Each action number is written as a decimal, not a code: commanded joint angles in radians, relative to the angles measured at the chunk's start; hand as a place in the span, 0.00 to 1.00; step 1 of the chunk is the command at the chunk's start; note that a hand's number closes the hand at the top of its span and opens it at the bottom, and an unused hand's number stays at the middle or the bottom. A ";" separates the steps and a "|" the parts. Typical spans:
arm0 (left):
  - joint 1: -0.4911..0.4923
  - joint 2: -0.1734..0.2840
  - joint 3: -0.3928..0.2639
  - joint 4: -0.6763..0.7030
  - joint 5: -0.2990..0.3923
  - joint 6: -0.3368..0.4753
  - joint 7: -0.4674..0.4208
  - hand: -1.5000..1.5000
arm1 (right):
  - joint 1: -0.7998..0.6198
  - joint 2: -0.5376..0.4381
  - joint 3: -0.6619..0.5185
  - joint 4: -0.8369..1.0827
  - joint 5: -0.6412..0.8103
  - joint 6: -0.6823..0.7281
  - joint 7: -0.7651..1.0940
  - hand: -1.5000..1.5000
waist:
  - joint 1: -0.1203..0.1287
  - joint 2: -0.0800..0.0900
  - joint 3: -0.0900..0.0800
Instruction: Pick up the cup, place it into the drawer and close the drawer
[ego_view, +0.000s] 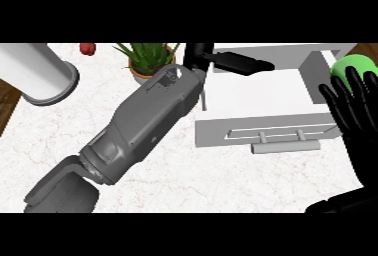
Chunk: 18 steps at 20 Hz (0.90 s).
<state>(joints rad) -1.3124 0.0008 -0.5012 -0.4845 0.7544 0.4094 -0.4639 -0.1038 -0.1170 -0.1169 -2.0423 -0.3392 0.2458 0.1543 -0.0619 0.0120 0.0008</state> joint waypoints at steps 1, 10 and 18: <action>0.028 -0.001 0.041 -0.035 0.036 -0.035 -0.010 0.00 | 0.053 -0.015 -0.004 -0.042 -0.016 0.031 0.000 1.00 | 0.032 -0.009 0.000; 0.263 0.149 0.081 -0.343 0.037 -0.003 0.052 0.00 | 0.054 -0.160 -0.028 -0.047 0.097 0.140 -0.004 1.00 | 0.095 -0.025 -0.002; 0.554 0.336 0.091 -0.702 0.047 0.032 0.166 0.00 | 0.134 -0.162 0.072 -0.095 0.269 0.163 0.000 1.00 | 0.094 -0.024 -0.001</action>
<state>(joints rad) -0.9006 0.2571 -0.4130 -1.0218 0.7953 0.4330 -0.3409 -0.0154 -0.2821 -0.0842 -2.1054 -0.1372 0.4000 0.1554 0.0323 -0.0118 -0.0003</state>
